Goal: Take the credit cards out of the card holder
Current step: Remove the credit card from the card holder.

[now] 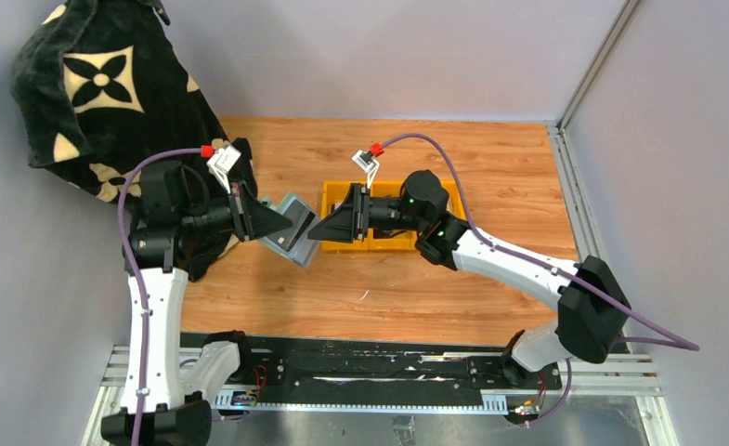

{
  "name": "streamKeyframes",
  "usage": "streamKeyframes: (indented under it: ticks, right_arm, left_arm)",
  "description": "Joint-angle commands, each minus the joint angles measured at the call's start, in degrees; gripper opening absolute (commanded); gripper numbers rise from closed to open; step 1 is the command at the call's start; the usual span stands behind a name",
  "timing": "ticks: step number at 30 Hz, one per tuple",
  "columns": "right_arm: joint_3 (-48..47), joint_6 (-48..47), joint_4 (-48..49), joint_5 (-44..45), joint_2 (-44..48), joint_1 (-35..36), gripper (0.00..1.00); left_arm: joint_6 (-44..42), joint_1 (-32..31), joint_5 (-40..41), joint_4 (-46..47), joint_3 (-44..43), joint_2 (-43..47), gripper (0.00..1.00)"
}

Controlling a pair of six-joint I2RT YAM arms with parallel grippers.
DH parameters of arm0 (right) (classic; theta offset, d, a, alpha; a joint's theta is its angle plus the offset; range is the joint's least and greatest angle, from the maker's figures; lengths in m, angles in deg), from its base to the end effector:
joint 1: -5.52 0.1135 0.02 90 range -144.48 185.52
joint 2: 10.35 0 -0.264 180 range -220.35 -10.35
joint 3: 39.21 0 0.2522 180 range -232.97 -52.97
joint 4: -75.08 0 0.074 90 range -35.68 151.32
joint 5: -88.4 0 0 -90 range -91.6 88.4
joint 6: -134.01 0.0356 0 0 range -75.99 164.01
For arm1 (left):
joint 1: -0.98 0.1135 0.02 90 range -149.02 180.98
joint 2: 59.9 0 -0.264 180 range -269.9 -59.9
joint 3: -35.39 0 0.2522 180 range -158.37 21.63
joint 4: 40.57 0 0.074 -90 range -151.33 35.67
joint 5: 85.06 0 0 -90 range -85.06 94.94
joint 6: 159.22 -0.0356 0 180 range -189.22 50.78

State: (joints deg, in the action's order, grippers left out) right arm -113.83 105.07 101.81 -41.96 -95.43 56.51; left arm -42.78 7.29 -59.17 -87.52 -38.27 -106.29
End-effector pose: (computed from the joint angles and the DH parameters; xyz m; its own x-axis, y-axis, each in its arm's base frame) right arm 0.1976 0.2806 0.3591 -0.7753 0.1024 -0.6233 -0.6302 -0.1922 0.7523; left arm 0.1490 -0.0157 0.3900 -0.6532 -0.2678 -0.7082 0.5619 0.4555 -0.6905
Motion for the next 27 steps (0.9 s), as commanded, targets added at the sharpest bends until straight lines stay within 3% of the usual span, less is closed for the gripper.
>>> streamKeyframes:
  ticks: [1, 11, 22, 27]
  right_arm:
    - [-0.49, 5.64, 9.93, 0.62, -1.93, 0.52, 0.48]
    - [0.18, 7.9, 13.73, 1.65, -2.98, 0.02, 0.44]
    - [1.4, 12.8, 21.43, 2.38, -3.83, -2.48, 0.2]
    - [0.65, 13.55, 22.34, 2.34, -3.89, -3.24, 0.16]
  left_arm:
    - [20.39, 0.4, 0.47, 22.5, 3.39, 2.62, 0.0]
    - [26.07, 0.38, -0.94, 27.0, 5.87, 3.34, 0.0]
    - [28.36, 0.37, -2.5, 27.73, 6.7, 4.11, 0.0]
    - [28.48, 0.37, -2.97, 27.48, 7.12, 4.17, 0.0]
